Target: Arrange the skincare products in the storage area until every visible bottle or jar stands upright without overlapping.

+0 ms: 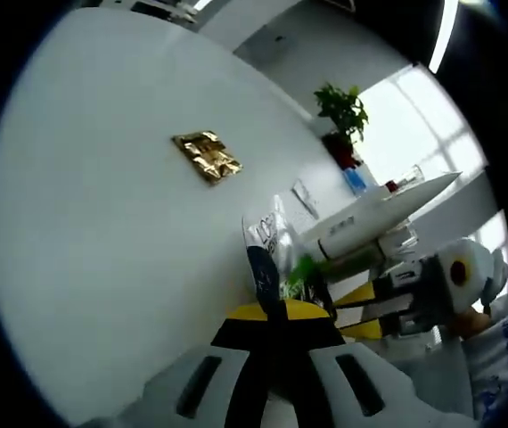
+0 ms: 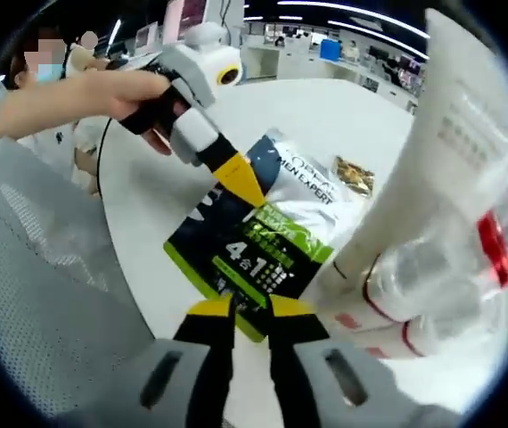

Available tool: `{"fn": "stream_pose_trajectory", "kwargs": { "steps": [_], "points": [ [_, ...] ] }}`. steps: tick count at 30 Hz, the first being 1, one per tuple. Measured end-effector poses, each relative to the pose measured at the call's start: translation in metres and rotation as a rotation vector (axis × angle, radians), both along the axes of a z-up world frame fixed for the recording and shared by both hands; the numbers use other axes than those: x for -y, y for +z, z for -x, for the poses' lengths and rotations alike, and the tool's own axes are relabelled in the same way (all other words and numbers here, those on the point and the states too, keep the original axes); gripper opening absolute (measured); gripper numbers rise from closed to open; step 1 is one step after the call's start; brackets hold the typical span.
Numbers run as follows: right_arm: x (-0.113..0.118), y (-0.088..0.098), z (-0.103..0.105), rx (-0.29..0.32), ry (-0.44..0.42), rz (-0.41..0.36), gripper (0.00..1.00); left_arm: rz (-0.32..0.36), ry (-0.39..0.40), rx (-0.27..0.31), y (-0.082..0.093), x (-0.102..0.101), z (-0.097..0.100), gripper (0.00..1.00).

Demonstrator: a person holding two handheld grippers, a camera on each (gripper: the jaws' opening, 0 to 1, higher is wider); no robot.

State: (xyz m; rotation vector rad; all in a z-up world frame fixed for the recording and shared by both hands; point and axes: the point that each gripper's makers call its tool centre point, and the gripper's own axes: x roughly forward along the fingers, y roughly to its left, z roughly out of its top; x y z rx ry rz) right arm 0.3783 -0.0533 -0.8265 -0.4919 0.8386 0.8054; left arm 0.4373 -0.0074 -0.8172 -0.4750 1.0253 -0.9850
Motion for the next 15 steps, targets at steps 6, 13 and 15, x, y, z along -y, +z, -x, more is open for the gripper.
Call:
{"fn": "stream_pose_trajectory", "kwargs": {
  "steps": [6,13,15],
  "points": [
    [0.0019,0.0012,-0.0058,0.028,-0.004,0.007,0.15,-0.003,-0.013,0.004,-0.0015,0.0007,-0.0007,0.00],
    [0.0023,-0.0028,-0.0068,0.019,-0.010,0.017,0.16,-0.008,-0.034,0.011,-0.0029,0.0008,-0.0014,0.00],
    [0.0028,-0.0031,-0.0071,0.014,-0.016,0.010,0.16,-0.011,-0.036,0.013,-0.0035,0.0010,-0.0022,0.00]
  ]
}}
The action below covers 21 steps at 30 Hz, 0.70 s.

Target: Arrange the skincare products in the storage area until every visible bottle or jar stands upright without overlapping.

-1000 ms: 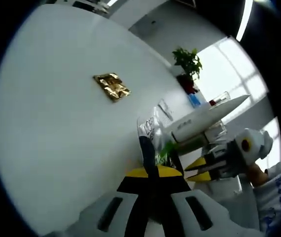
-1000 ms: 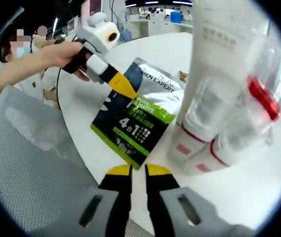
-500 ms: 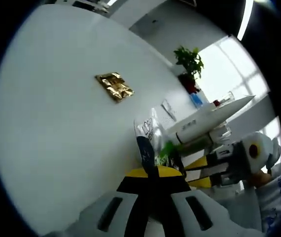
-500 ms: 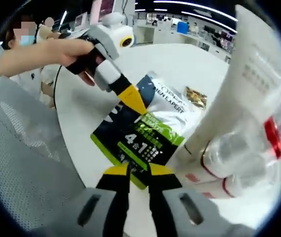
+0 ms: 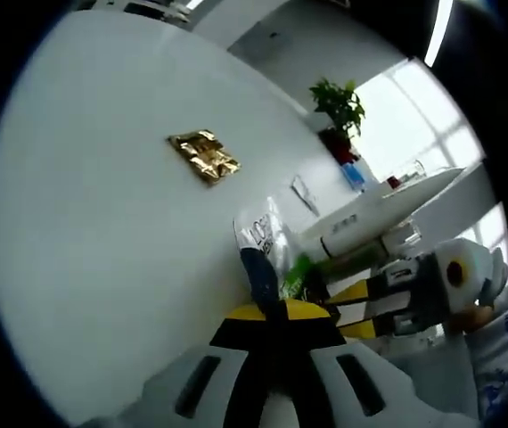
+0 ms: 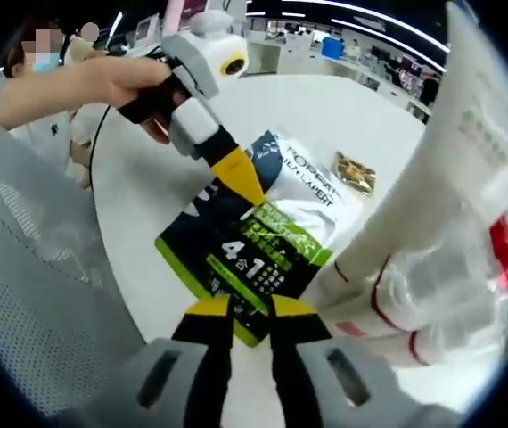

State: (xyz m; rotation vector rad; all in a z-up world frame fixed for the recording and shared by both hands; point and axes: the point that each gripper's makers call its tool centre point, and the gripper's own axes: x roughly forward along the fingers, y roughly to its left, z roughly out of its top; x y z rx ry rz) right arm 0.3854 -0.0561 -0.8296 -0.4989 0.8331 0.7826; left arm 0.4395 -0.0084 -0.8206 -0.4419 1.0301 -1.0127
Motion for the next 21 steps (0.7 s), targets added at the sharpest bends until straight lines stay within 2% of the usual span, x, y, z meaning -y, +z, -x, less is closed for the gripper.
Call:
{"fn": "stream_pose_trajectory", "kwargs": {
  "steps": [4,8,11,19,21],
  "points": [
    [0.001,-0.001,0.001,-0.007,-0.010,-0.008,0.16,-0.006,-0.010,0.026,0.000,0.001,-0.001,0.00],
    [0.001,-0.001,0.001,-0.020,-0.017,-0.013,0.16,-0.036,-0.015,0.085,-0.002,-0.002,-0.004,0.04],
    [0.001,-0.002,0.001,-0.025,-0.024,-0.022,0.16,-0.029,-0.024,0.126,0.005,-0.002,-0.005,0.06],
    [0.001,-0.002,0.001,-0.034,-0.026,-0.020,0.17,-0.103,0.012,0.246,0.021,-0.020,-0.024,0.14],
    [0.001,-0.002,0.002,-0.035,-0.026,-0.019,0.17,-0.124,0.030,0.296,0.027,-0.025,-0.031,0.15]
  ]
}}
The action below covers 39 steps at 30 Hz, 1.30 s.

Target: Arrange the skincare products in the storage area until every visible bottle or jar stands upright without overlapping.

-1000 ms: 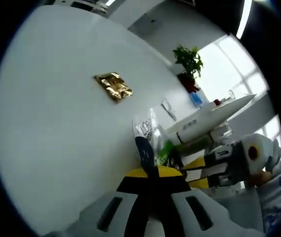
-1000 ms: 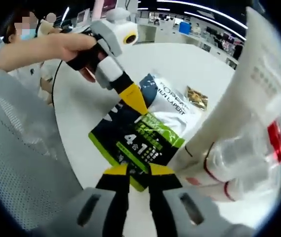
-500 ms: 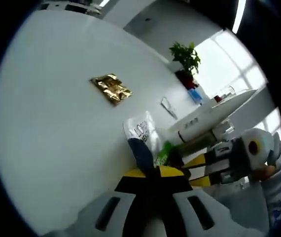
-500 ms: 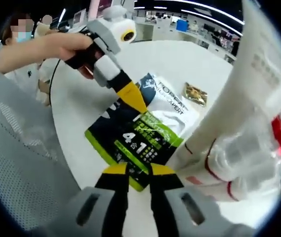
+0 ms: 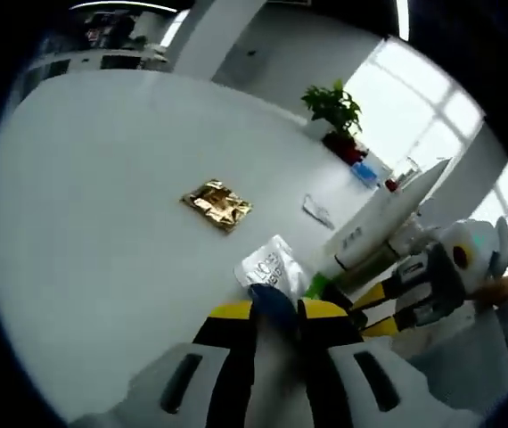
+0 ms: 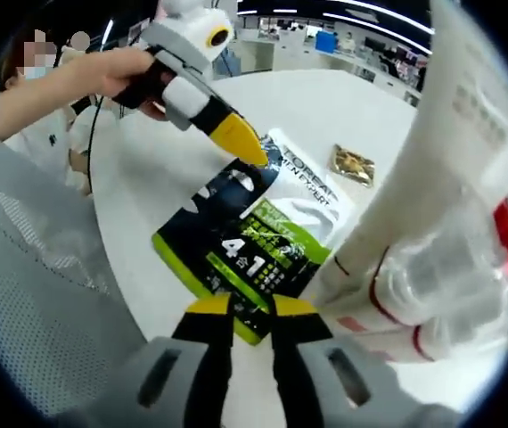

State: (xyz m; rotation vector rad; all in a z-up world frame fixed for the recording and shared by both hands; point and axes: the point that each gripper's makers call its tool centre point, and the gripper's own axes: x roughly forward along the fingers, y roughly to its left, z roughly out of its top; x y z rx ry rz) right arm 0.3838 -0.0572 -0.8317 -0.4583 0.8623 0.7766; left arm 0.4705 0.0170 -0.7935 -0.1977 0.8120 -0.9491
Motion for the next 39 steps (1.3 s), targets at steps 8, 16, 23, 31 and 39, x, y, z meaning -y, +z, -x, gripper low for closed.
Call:
{"fn": "stream_pose_trajectory", "kwargs": {
  "steps": [8,16,23,31,39],
  "points": [
    [0.000,0.000,0.000,-0.001,0.000,0.003,0.17,-0.164,-0.016,0.202,0.016,-0.004,-0.005,0.31],
    [0.000,0.000,0.000,0.000,0.000,0.004,0.17,-0.240,-0.133,0.243,0.006,0.010,0.007,0.31],
    [0.000,0.000,0.000,0.003,-0.001,0.003,0.17,-0.325,-0.176,0.220,-0.022,0.006,0.010,0.31],
    [0.000,0.000,0.000,0.002,-0.008,-0.002,0.17,-0.361,-0.205,0.230,-0.031,0.004,0.008,0.30],
    [0.000,0.001,-0.001,0.010,-0.010,0.004,0.17,-0.359,-0.217,0.238,-0.033,0.007,0.004,0.30]
  ]
}}
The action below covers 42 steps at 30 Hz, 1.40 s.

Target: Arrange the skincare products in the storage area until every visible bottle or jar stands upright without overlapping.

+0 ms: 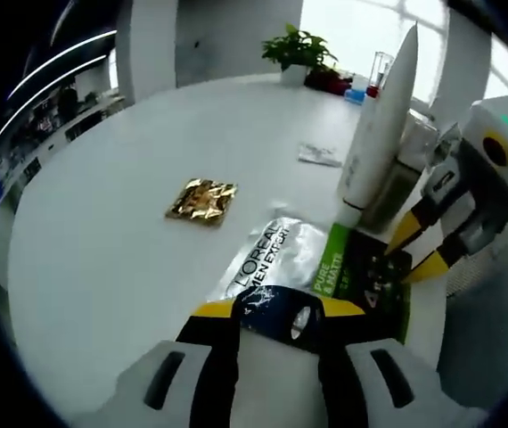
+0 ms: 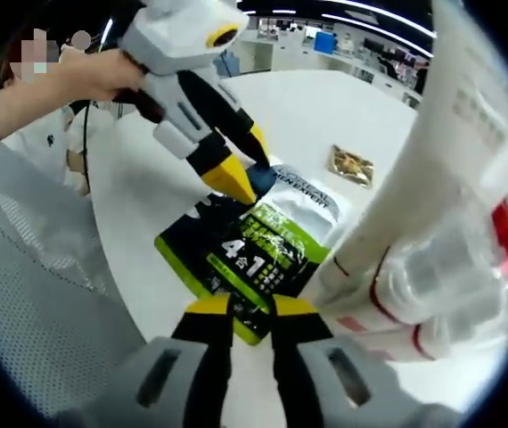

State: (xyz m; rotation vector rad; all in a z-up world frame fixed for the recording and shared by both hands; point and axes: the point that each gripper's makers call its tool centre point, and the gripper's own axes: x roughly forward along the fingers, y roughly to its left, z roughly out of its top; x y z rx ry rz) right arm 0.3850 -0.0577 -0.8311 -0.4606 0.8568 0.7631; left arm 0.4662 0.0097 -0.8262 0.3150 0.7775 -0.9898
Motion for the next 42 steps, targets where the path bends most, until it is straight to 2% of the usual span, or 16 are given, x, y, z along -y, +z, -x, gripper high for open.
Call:
{"fn": "stream_pose_trajectory", "kwargs": {
  "steps": [12,22,30,34,37,39,42],
  "points": [
    [0.000,0.000,0.000,-0.009,-0.005,-0.005,0.17,0.012,0.011,-0.014,0.003,0.002,0.001,0.32],
    [0.000,0.000,0.000,-0.007,0.001,0.000,0.17,0.029,0.015,0.015,0.025,0.002,0.010,0.33],
    [0.000,0.000,0.000,-0.012,0.004,-0.010,0.17,0.018,0.026,0.041,0.042,-0.003,0.024,0.36],
    [0.000,0.000,0.000,-0.019,0.004,-0.015,0.17,0.034,0.037,0.051,0.051,-0.003,0.034,0.38],
    [-0.001,0.001,0.001,-0.025,0.017,-0.014,0.20,0.039,0.040,0.056,0.057,-0.003,0.041,0.39],
    [-0.002,0.006,0.004,-0.028,0.029,-0.013,0.21,0.040,0.044,0.061,0.061,-0.005,0.044,0.39],
    [-0.007,0.027,0.004,0.014,0.026,-0.060,0.19,0.042,0.054,0.070,0.067,-0.010,0.048,0.40]
  ]
}}
